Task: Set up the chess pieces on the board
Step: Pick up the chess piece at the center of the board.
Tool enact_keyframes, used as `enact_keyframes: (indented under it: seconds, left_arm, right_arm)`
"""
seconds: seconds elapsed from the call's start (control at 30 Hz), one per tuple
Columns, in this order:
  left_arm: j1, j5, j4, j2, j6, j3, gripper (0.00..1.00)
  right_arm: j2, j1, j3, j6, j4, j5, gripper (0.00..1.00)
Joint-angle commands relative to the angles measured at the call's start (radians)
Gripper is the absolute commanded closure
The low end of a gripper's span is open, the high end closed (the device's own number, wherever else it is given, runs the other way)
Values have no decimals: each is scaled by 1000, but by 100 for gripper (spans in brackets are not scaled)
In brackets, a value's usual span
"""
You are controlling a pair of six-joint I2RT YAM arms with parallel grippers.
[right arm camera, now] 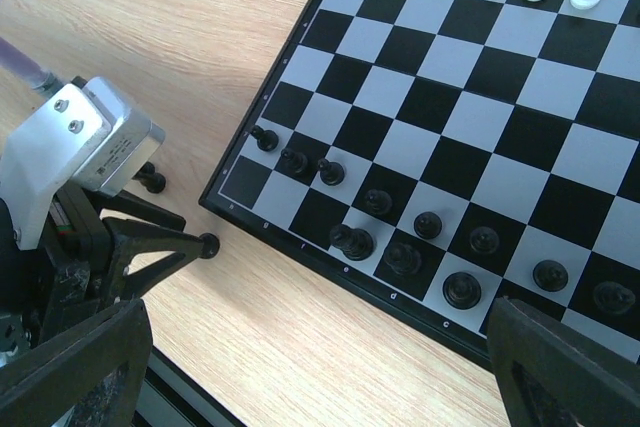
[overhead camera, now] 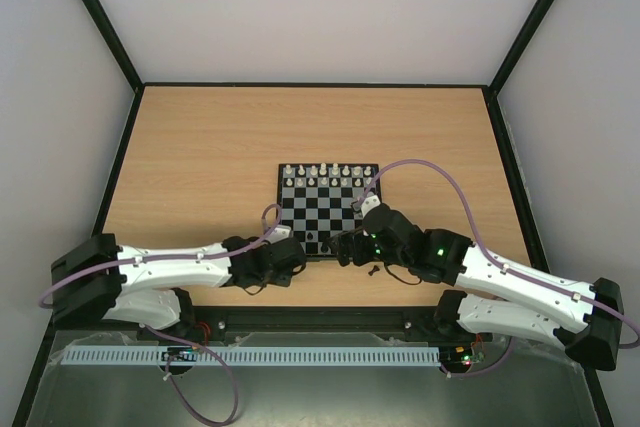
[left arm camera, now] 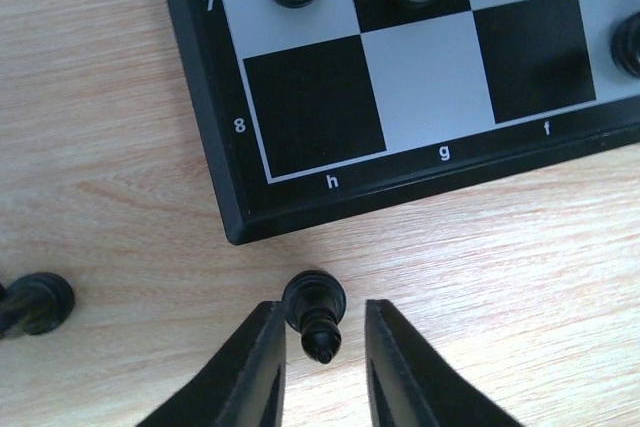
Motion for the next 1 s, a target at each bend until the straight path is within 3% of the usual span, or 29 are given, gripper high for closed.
enact_keyframes:
  seconds: [0.0, 0.1, 0.27, 0.53, 0.97]
  left_arm:
    - [12, 0, -5, 14, 14, -10, 80]
    - [14, 1, -6, 26, 17, -9, 86]
    - [14, 2, -21, 33, 21, -1, 88]
    - [9, -20, -156, -26, 83, 160, 89]
    - [56, 15, -87, 212, 252, 338, 89]
  right_arm:
    - [2, 4, -14, -2, -27, 19, 7]
    - [2, 5, -14, -2, -25, 18, 7]
    - [3, 5, -15, -3, -25, 16, 7]
    - [-13, 4, -6, -1, -36, 28, 8]
    - [-49, 1, -3, 10, -46, 58, 8]
